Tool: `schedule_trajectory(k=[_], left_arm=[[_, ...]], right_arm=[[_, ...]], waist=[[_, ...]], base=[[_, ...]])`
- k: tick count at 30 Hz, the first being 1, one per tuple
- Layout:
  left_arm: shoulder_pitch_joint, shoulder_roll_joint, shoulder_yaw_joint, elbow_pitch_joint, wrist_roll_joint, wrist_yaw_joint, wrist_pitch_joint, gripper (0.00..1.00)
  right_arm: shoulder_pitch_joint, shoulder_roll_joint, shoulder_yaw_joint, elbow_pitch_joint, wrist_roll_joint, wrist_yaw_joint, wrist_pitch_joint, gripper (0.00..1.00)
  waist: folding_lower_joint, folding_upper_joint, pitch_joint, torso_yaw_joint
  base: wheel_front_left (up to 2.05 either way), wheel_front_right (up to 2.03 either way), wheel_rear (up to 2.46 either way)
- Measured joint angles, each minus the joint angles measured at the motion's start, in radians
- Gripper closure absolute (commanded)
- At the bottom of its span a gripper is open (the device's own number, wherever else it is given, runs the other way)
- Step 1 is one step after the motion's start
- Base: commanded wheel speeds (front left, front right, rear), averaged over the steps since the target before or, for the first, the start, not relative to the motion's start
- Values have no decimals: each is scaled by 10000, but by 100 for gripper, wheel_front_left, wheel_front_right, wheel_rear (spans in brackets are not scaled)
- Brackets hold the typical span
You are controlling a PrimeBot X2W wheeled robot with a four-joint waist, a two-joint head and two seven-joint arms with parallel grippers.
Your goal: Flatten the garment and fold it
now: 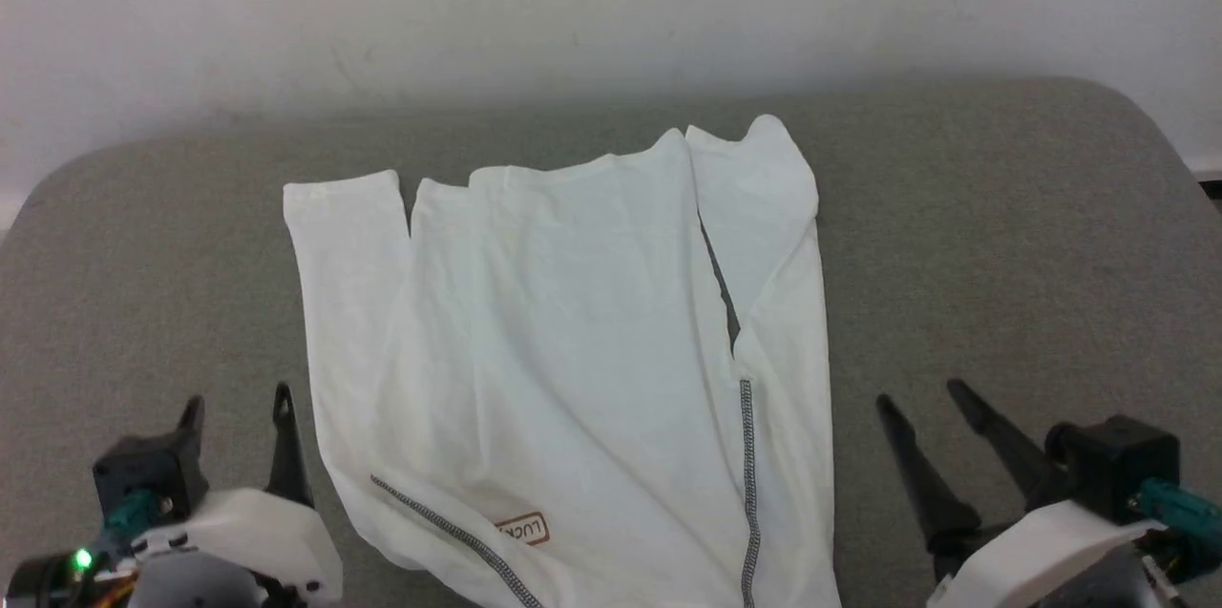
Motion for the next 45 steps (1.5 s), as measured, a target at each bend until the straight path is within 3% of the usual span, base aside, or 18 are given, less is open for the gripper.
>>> schedule_trajectory(k=[5, 12, 17, 24, 30, 33, 37, 45], left_arm=[[-1280, 384, 127, -13, 65, -752, -17, 0], [-3610, 608, 334, 1037, -259, -2057, 174, 0], [-5732, 836, 416, 2322, -591, -3266, 663, 0], [-8842, 1599, 309, 4230, -1225, -5066, 2786, 0], [-10818, 2311, 228, 5528, -2125, -6132, 5549, 0], [-11278, 2499, 284, 5942, -2671, -6236, 6684, 0], [-11337, 2692, 431, 6303, -3101, -6029, 7522, 0], [-10210, 3051, 669, 6473, -3467, -5384, 7745, 0]], right_arm=[[-788, -2, -504, -138, 186, 0, -295, 0], [-1992, -2, -765, -203, 253, 0, -433, 0], [-2518, 0, -771, -570, 236, 0, -424, 0], [-3226, -2, -591, -1035, 194, 0, -443, 0], [-3589, 0, -261, -1204, 127, 0, -575, 0], [-3646, 2, -148, -1191, 121, 0, -721, 0], [-3655, 2, -59, -1170, 121, 0, -915, 0], [-3616, -2, -54, -1108, 127, 0, -1149, 0]], waist=[[0, 0, 74, -35], [1, 0, 762, -17], [2, 0, 1582, -42], [3, 0, 2996, -175], [4, -1, 4249, -440], [4, 0, 4825, -624], [3, 0, 5487, -919], [0, -1, 6297, -1584]], base=[[0, 0, 0], [0, 0, 0], [0, 0, 0], [0, 0, 0], [0, 0, 0], [0, 0, 0], [0, 0, 0], [0, 0, 0]])
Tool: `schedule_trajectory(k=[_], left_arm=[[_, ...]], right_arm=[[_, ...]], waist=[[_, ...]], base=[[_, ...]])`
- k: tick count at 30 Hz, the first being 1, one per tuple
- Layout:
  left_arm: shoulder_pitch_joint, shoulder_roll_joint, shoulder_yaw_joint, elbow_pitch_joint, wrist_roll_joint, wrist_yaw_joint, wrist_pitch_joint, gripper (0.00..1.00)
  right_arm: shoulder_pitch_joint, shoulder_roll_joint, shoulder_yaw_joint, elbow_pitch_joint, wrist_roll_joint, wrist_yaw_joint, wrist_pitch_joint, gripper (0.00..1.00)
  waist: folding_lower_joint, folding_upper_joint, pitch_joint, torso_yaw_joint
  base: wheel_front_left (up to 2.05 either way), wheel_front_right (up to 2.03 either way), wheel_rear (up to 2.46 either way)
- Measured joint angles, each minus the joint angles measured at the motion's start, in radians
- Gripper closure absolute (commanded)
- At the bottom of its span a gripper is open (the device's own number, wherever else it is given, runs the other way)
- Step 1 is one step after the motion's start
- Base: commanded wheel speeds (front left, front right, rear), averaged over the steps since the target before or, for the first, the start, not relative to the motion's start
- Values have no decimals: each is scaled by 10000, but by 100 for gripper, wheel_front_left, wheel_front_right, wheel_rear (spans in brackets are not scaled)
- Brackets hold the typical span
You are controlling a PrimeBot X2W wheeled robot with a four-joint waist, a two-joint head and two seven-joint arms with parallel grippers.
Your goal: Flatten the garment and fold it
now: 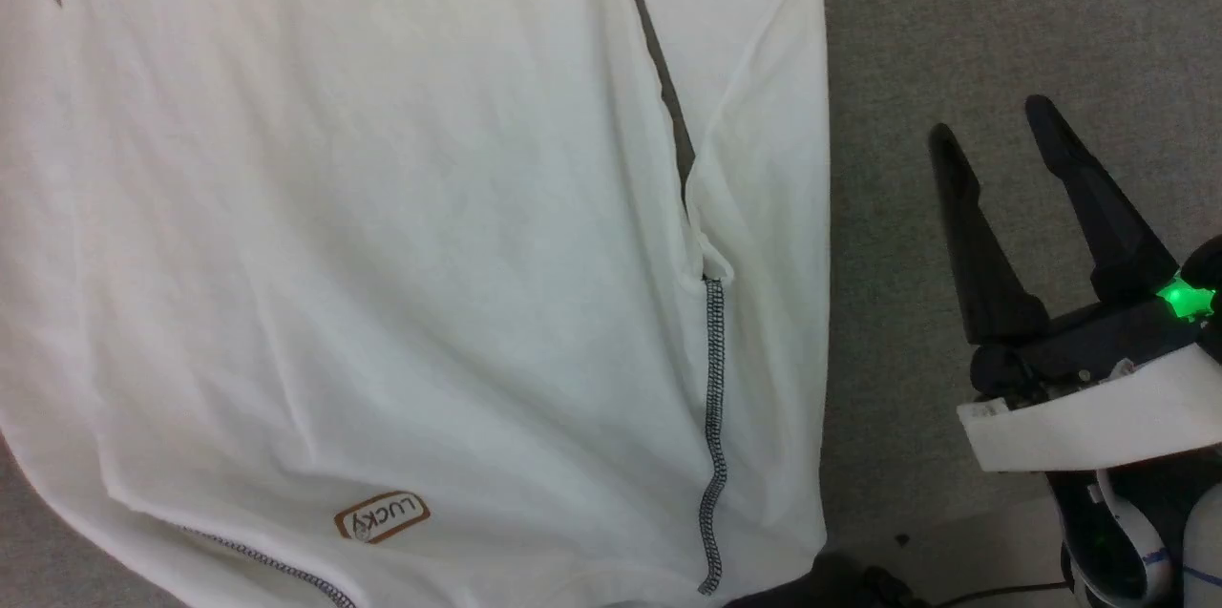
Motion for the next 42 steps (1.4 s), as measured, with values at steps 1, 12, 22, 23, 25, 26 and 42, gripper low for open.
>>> schedule_trajectory(k=[1, 12, 22, 23, 25, 26, 42], left_arm=[[42, 146, 42, -63, -42, 25, 90, 0], [570, 182, 293, -777, -336, 397, -125, 100], [755, -516, -543, -378, 1578, 700, -2577, 100], [754, -662, -589, -299, 1741, 761, -2934, 100], [747, -894, -650, -197, 2040, 794, -3674, 100], [742, -949, -677, -159, 2182, 813, -4006, 100], [2640, -2196, -2138, -2986, 3122, 1653, -5388, 100]], right_arm=[[2, 2, 6, 10, 0, 0, -2, 0], [26, -2, -12, 134, 12, 0, 73, 0], [81, -2, -316, 706, 113, 0, 380, 0], [72, -4, -351, 784, 148, 0, 408, 0], [45, -2, -403, 932, 178, 0, 516, 0], [35, 0, -431, 1003, 184, 0, 554, 0], [731, -4, -1327, 1499, 337, -2, 1442, 0]], waist=[[-3, 0, 57, -65], [-2, 0, 209, -317], [2, 0, -444, -133], [3, 0, -544, -94], [2, 0, -760, -8], [2, 1, -877, 36], [-3, 0, -3469, 669]], base=[[0, 0, 0], [0, 0, 0], [0, 0, 0], [0, 0, 0], [0, 0, 0], [0, 0, 0], [0, 0, 0]])
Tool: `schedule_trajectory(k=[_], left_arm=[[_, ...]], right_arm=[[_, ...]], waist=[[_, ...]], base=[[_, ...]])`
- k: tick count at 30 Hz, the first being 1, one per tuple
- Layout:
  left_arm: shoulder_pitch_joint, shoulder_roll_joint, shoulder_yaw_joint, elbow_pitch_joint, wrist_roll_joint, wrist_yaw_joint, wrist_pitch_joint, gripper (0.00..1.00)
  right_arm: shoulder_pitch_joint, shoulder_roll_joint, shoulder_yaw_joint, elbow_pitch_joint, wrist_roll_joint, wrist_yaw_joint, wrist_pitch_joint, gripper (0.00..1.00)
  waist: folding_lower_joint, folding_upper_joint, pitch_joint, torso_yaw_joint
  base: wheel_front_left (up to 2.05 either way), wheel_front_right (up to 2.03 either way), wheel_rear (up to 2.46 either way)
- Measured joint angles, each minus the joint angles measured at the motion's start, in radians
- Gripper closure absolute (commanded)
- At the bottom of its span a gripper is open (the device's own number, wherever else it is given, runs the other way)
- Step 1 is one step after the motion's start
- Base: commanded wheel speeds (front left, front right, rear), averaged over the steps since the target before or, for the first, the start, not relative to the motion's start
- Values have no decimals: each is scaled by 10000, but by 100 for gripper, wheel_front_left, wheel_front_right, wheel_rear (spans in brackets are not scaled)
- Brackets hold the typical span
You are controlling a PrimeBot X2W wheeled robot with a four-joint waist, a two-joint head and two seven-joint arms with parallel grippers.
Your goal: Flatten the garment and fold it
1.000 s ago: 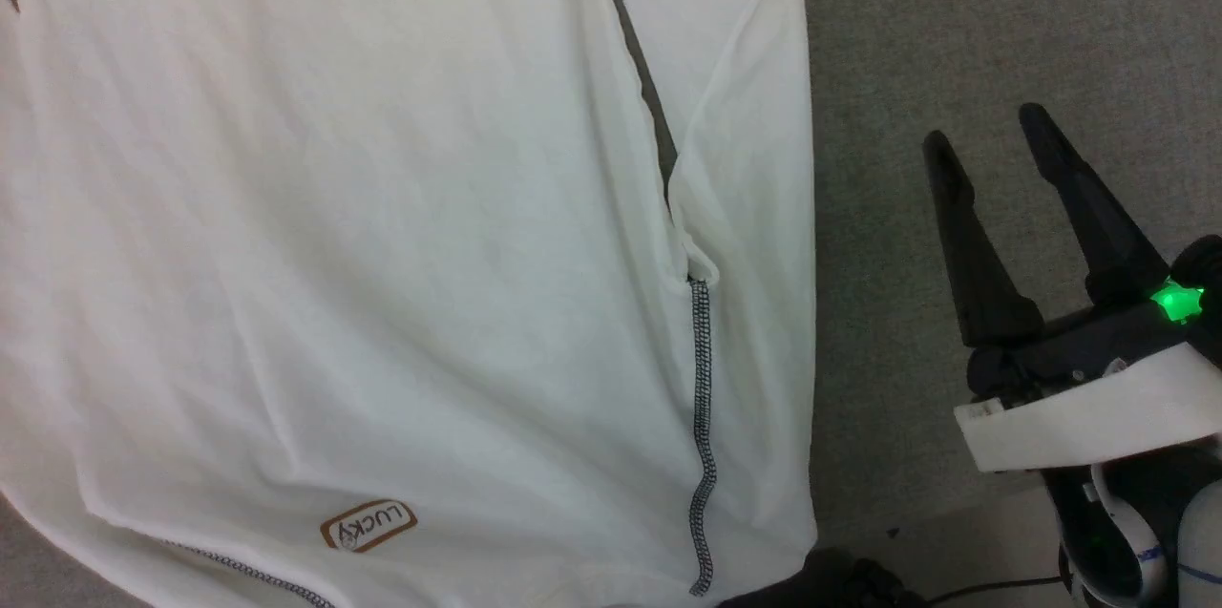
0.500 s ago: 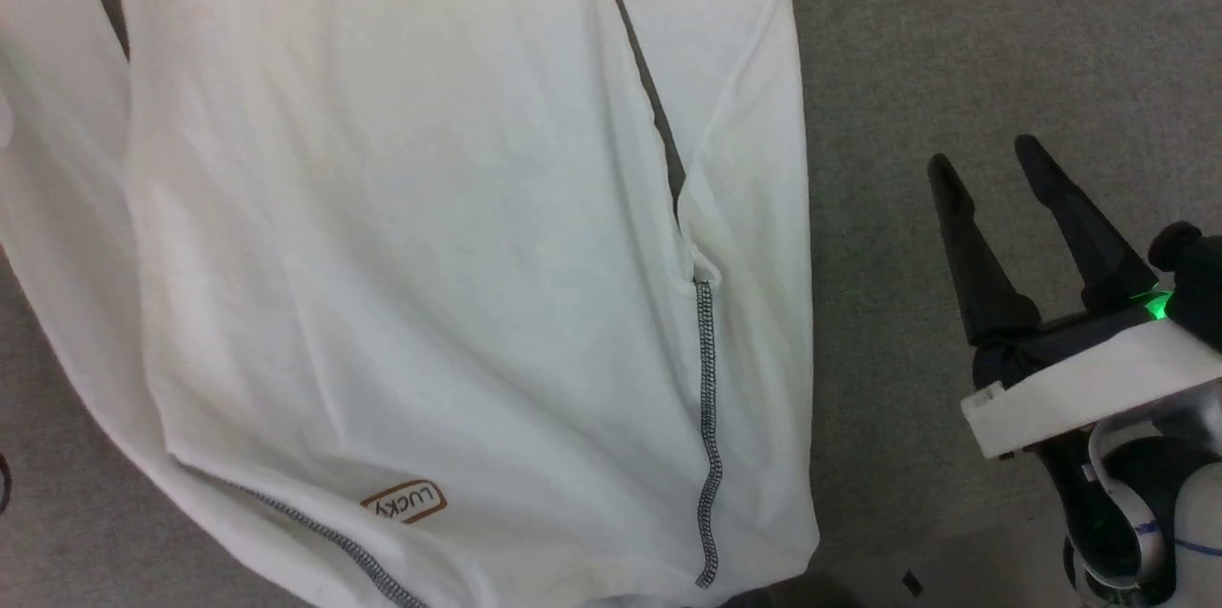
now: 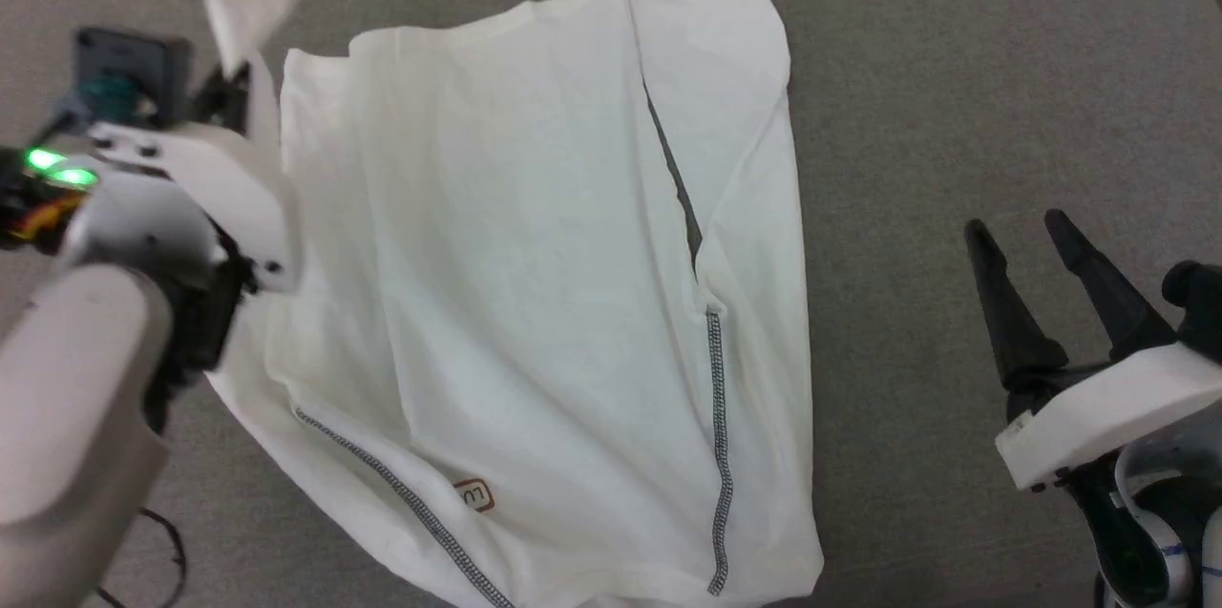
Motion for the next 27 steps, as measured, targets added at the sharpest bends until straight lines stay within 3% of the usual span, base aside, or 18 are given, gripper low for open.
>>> schedule_trajectory(k=[10, 17, 21, 27], left_arm=[[1949, -1770, -2341, -2019, 224, 807, 1191, 100], [2781, -2899, -3695, -2729, 476, 1381, 1724, 100], [3047, -3392, -4343, -2548, 757, 1546, 1923, 100], [3345, -3808, -4508, -1187, 832, 1743, 1563, 100]], right_arm=[[453, 2, -226, -362, 13, 2, 589, 0], [558, 8, -234, -529, 12, 2, 756, 0], [596, 0, -240, -639, 10, 2, 767, 0], [596, 4, -198, -813, -25, 2, 769, 0]], waist=[[-1, 1, -1215, 431], [1, 0, -1427, 291], [2, 0, -1294, 170], [3, 0, -852, -29]], base=[[0, 0, 0], [0, 0, 0], [0, 0, 0], [0, 0, 0]])
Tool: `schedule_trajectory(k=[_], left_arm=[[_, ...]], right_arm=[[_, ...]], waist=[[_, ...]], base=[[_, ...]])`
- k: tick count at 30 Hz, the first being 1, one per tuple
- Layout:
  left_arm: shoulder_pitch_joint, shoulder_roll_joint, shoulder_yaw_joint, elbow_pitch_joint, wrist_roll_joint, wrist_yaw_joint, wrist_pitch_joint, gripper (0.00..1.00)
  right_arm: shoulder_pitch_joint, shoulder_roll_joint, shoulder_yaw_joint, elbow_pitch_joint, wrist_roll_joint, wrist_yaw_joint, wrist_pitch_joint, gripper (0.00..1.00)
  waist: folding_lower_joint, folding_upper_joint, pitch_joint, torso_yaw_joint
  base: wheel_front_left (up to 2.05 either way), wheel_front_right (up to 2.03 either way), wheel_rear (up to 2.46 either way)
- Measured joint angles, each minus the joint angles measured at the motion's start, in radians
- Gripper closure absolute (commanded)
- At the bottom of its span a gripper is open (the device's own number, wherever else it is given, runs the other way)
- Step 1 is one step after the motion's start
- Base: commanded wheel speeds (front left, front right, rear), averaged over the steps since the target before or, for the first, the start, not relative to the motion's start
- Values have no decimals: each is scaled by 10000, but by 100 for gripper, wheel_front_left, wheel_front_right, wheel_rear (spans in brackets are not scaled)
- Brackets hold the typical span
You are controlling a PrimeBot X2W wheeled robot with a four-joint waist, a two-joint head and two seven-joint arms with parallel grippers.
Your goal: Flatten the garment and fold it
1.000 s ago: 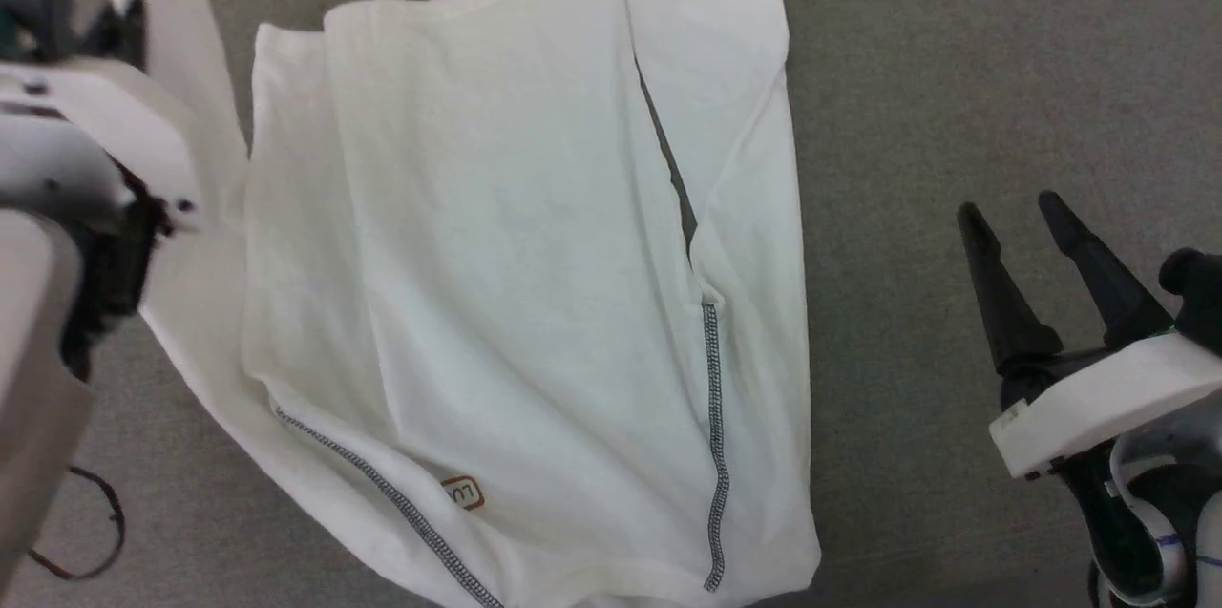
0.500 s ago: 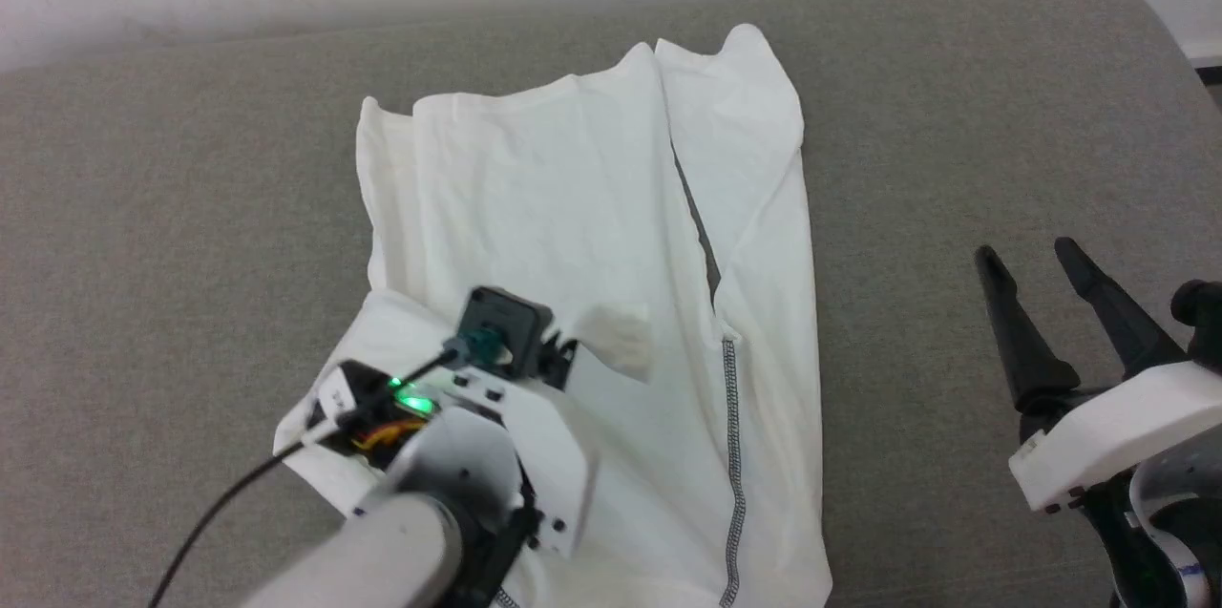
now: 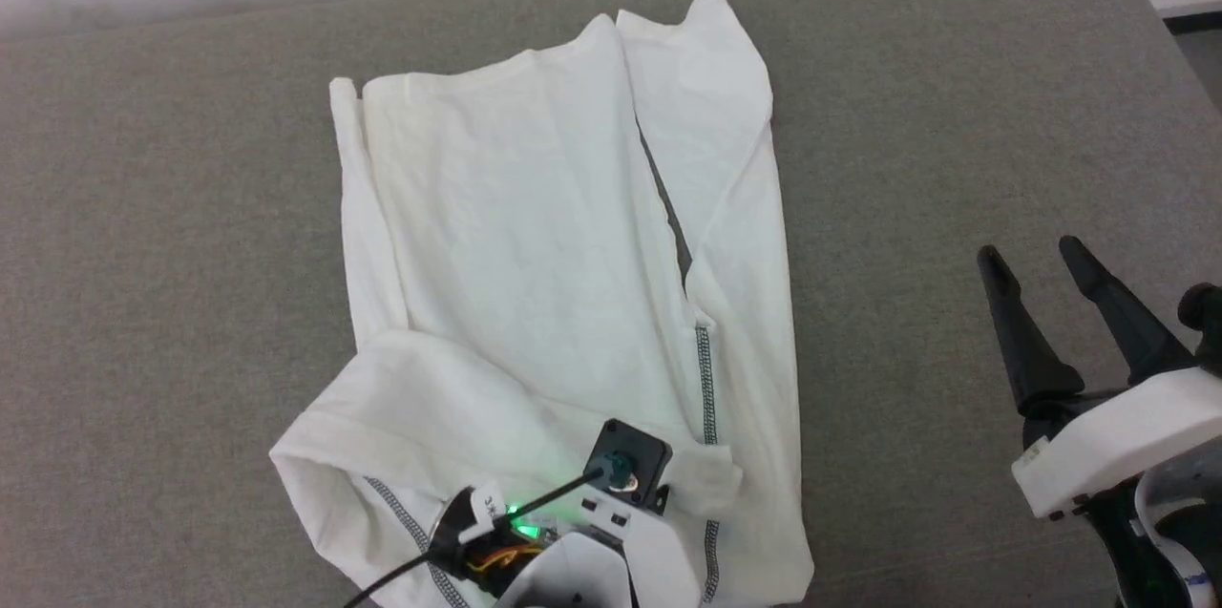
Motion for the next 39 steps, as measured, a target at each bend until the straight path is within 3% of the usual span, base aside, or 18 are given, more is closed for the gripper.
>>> schedule_trajectory(k=[4, 6, 15, 24, 34, 39], left_arm=[[389, -173, -153, 667, -481, -313, -46, 100], [491, -211, -186, 717, -529, -395, -270, 0], [196, -71, 332, -508, -169, -556, -1695, 0], [-283, 1095, 1979, -1914, 192, -537, -3590, 0], [-40, 2529, 4357, -1254, 291, 324, -5655, 0], [616, 3026, 5630, -765, -307, 593, -6544, 0]], right_arm=[[2, 2, 23, -25, -77, 0, -2, 0], [2, 2, 19, -6, -77, 0, -2, 0], [-1, 0, -44, 380, -54, 0, 4, 0], [-4, 0, -224, 765, -169, 0, 92, 0], [-159, 2, -529, 1377, -249, 0, -121, 0], [-449, 4, -786, 1983, -261, 0, -219, 0]], waist=[[1, 0, 256, -109], [1, 0, 312, -150], [0, 0, -152, 87], [-2, 0, -863, 666], [-1, 0, -1087, 1170], [-1, 0, -974, 1257]], base=[[0, 0, 0], [0, 0, 0], [0, 0, 0], [0, 0, 0], [0, 0, 0], [0, 0, 0]])
